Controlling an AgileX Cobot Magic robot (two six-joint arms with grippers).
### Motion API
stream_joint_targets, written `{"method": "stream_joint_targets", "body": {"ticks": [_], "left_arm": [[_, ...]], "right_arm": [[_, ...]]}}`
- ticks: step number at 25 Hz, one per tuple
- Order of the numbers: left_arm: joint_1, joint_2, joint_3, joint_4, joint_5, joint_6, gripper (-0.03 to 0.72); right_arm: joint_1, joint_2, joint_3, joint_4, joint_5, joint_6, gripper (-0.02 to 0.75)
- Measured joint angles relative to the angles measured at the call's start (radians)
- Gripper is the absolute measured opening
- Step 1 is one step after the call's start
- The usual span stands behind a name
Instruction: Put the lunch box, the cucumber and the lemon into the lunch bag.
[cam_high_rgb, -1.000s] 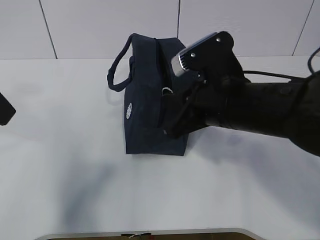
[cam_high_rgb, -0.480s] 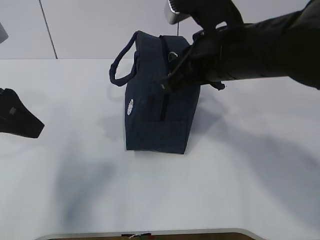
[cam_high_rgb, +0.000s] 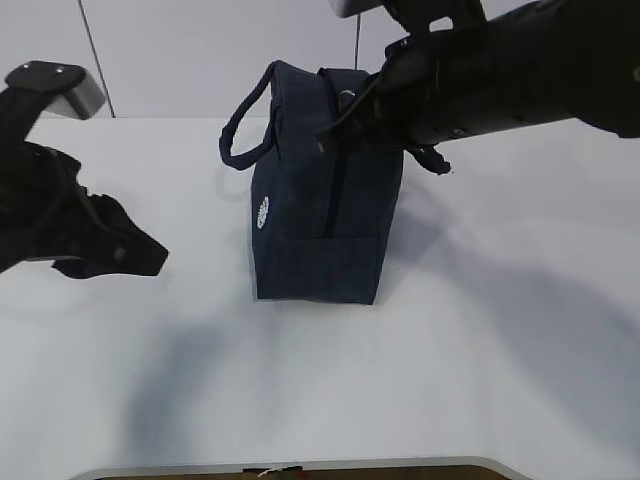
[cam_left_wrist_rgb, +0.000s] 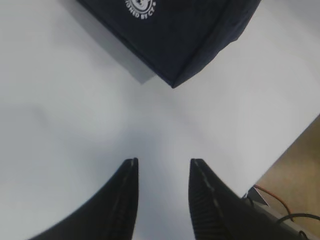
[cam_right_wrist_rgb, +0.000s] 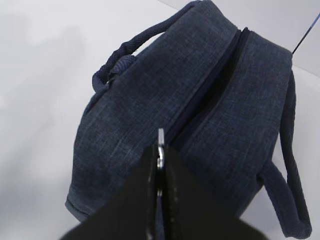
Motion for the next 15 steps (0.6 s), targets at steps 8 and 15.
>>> {"method": "stream_joint_targets", "body": {"ticks": [8,15], "left_arm": [[-0.166,0.097,0.002,-0.014,-0.234,0.010,0.320],[-0.260,0.155,0.002,-0.026,-0.395,0.013,0.390]], "right_arm": [[0.000,0.004,-0.002,0.010,0.028,0.000,0.005],[0.000,0.004,-0.004,0.057,0.039,0.000,0.005]]}}
